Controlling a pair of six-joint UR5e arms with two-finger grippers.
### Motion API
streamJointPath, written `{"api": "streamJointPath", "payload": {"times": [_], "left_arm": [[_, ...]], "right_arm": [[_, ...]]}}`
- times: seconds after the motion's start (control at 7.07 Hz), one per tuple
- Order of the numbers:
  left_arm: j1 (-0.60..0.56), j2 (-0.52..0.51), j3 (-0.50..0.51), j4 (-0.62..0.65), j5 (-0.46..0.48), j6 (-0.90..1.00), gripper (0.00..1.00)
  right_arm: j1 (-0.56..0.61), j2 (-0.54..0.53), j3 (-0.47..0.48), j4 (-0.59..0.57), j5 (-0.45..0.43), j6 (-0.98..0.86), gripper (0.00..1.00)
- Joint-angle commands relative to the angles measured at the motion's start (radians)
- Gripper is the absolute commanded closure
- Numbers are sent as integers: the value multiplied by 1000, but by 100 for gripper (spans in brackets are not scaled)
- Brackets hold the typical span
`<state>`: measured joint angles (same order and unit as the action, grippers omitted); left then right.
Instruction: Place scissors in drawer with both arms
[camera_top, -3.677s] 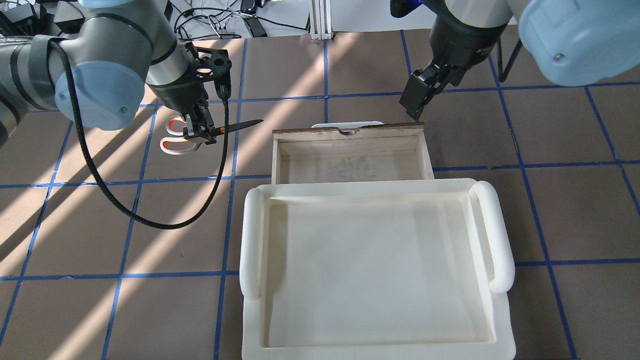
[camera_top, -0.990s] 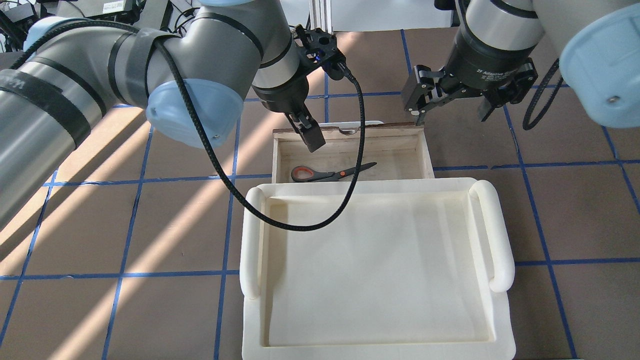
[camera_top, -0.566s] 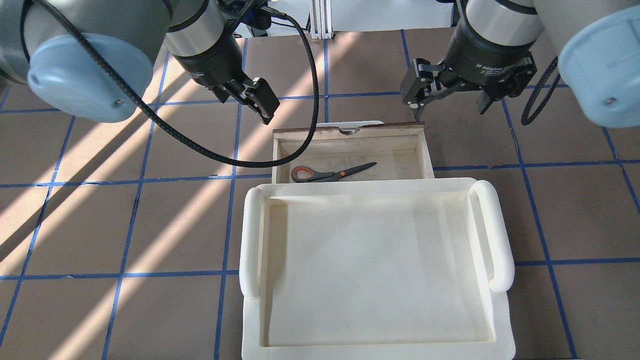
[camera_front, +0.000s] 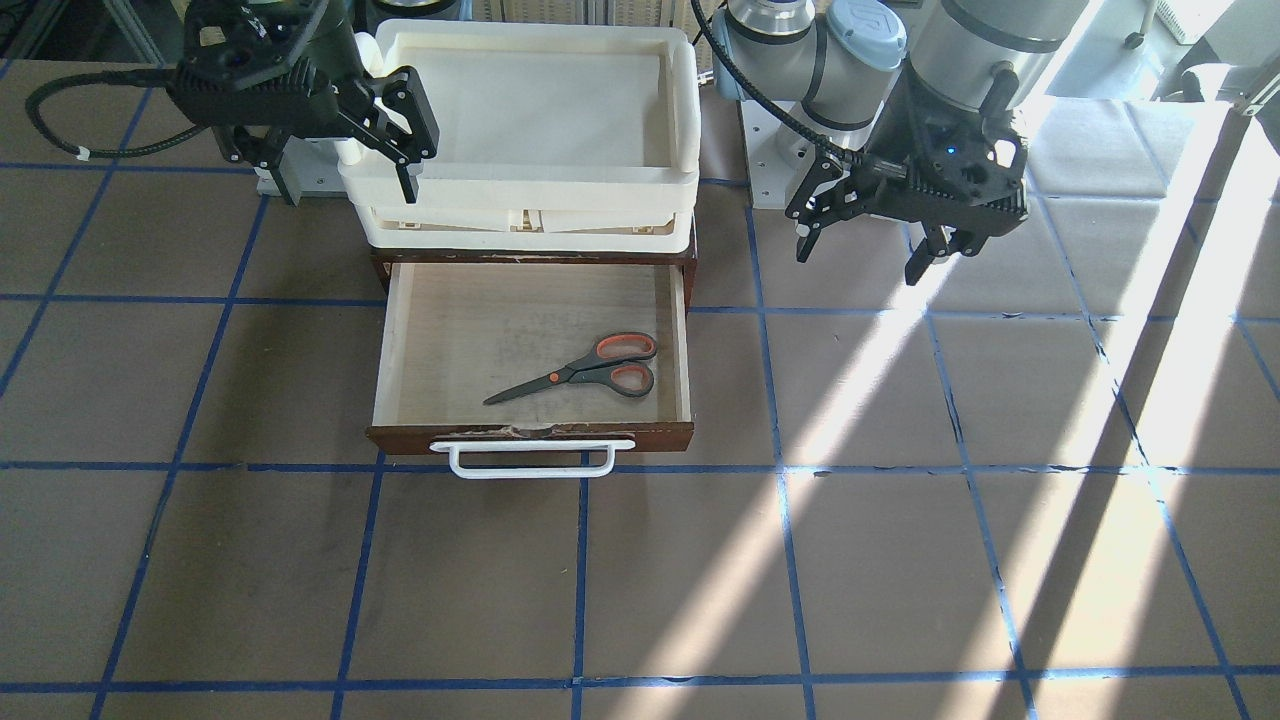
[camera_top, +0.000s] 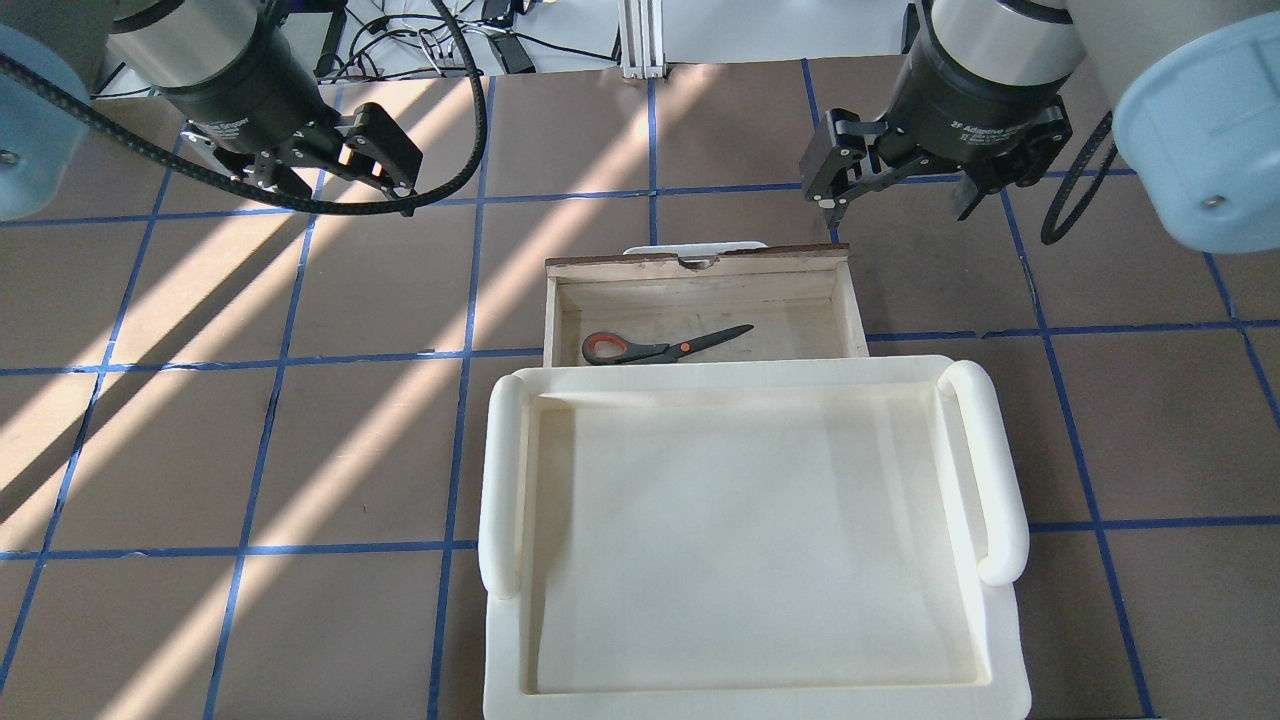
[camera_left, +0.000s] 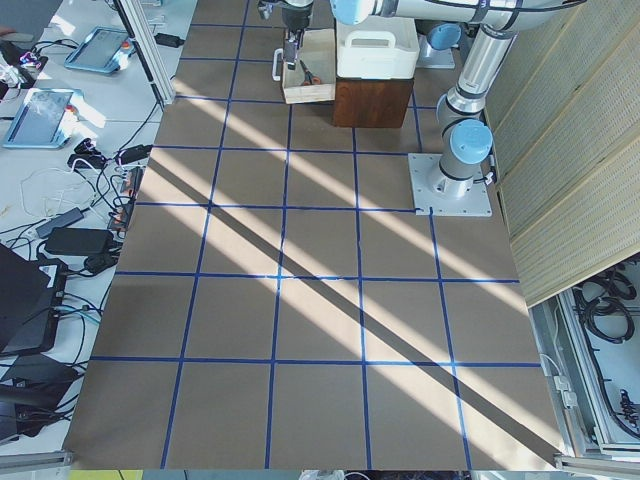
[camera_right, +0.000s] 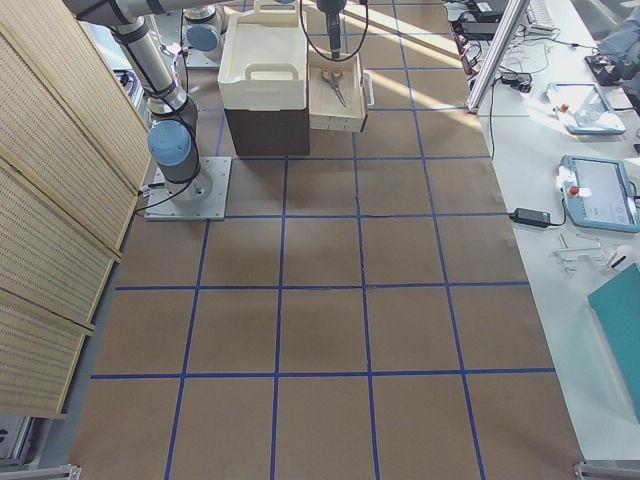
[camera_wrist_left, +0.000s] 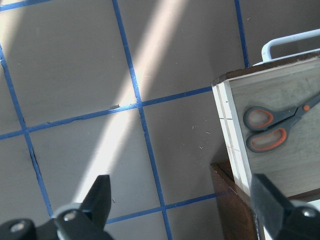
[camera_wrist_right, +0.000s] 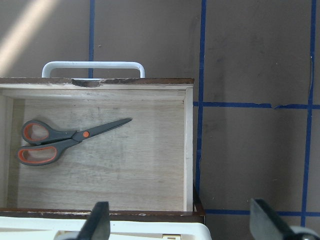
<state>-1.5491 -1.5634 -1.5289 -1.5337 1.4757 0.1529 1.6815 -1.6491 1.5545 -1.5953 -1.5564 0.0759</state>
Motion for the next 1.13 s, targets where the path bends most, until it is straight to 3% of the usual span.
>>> {"api": "streamJointPath", "payload": {"times": [0.0,0.14,0.28,0.99], "left_arm": [[30,16,-4,-5,1,-13,0],[30,17,-7,1,87,-22,0],[30,17,-20,1,103,-32,0],[21,25,-48,0,103,-33,0]], "right_arm": [[-29,6,-1,-15,-2,-13,0],[-49,5,-1,-15,-1,-15,0],[-49,5,-1,-14,-1,-7,0],[-49,5,1,-14,-1,1,0]]}}
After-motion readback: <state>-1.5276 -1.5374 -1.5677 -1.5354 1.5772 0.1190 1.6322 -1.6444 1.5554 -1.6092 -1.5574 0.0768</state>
